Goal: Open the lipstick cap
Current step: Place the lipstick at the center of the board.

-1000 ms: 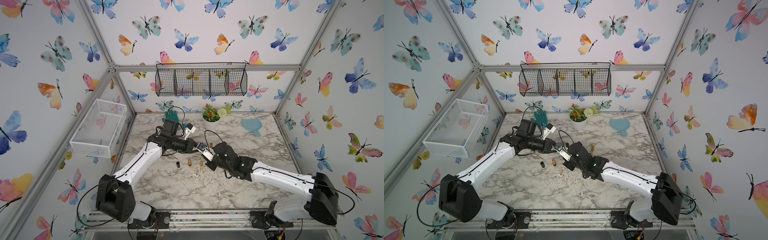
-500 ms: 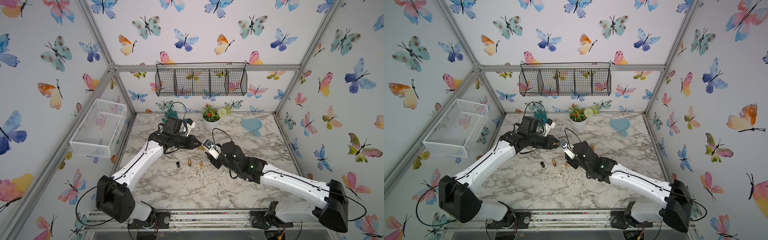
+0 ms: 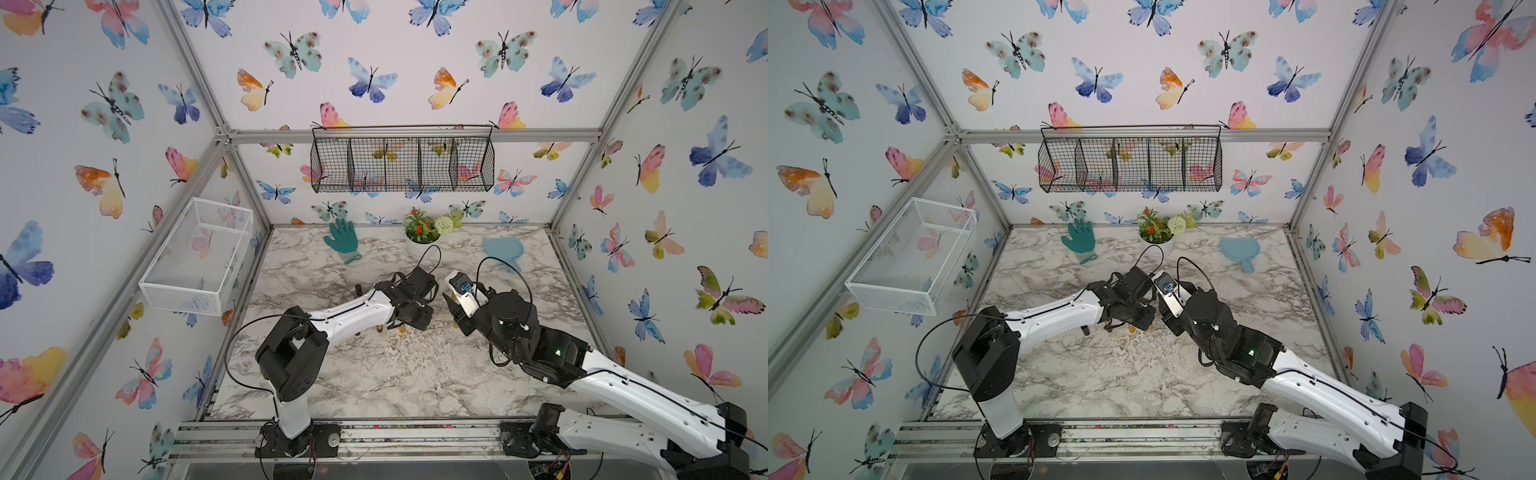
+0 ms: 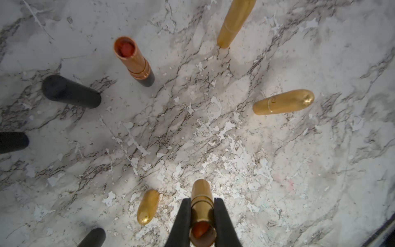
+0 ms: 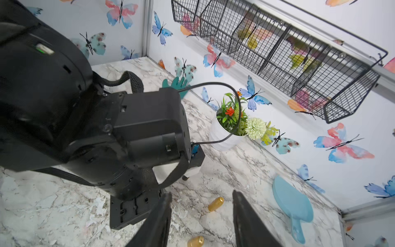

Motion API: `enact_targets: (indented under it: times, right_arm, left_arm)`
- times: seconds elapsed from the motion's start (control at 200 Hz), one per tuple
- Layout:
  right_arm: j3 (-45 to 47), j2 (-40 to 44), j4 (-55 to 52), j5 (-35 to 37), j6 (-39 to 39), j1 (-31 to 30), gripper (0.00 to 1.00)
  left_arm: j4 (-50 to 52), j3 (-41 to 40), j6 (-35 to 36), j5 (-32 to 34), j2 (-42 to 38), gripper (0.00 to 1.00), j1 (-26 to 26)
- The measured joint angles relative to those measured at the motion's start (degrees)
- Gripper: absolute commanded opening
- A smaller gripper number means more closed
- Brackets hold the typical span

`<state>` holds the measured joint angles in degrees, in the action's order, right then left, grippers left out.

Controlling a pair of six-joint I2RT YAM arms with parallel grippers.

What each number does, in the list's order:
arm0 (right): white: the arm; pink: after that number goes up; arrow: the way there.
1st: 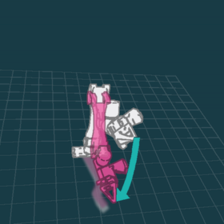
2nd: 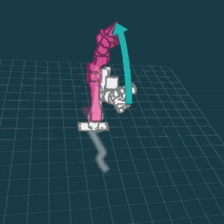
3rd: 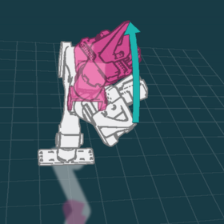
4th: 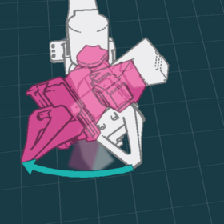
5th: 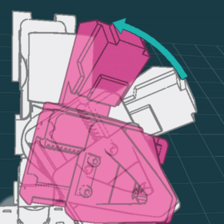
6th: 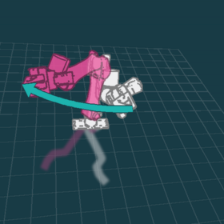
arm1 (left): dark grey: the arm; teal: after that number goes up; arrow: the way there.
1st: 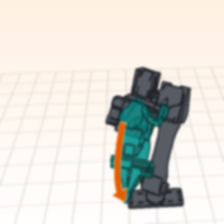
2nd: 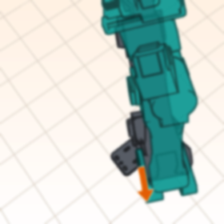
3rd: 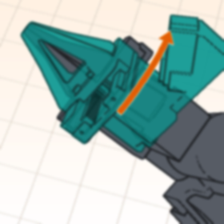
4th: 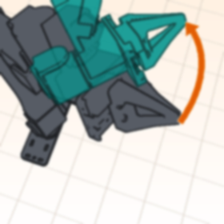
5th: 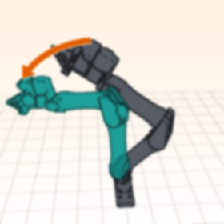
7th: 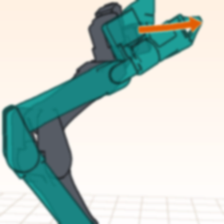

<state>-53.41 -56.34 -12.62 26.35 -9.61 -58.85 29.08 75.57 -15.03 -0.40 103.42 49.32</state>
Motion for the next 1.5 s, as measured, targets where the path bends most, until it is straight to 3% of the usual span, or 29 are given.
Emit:
enact_targets:
  times: [0.5, 0.911, 1.326, 1.501]
  right_arm:
    - [0.4, -2.3, -1.9, 0.7, 1.1, 0.0, 0.49]
    - [-0.6, -2.3, -3.6, 0.8, 1.2, 0.0, 0.5]
    - [-10.3, 3.1, -10.7, 1.1, 2.1, 0.0, 0.51]
    - [-12.7, 6.6, -12.6, 2.1, 2.6, 0.0, 0.51]
  left_arm:
    - [-5.2, -4.2, 0.6, 5.0, 2.1, 0.23, 1.1]
    - [-5.1, -3.7, 0.8, 5.2, 3.5, 0.53, 1.4]
    - [4.4, 16.1, 3.2, 0.9, 3.7, 0.6, 1.4]
    - [5.3, 23.7, 3.7, -1.9, 8.0, 0.61, 1.9]
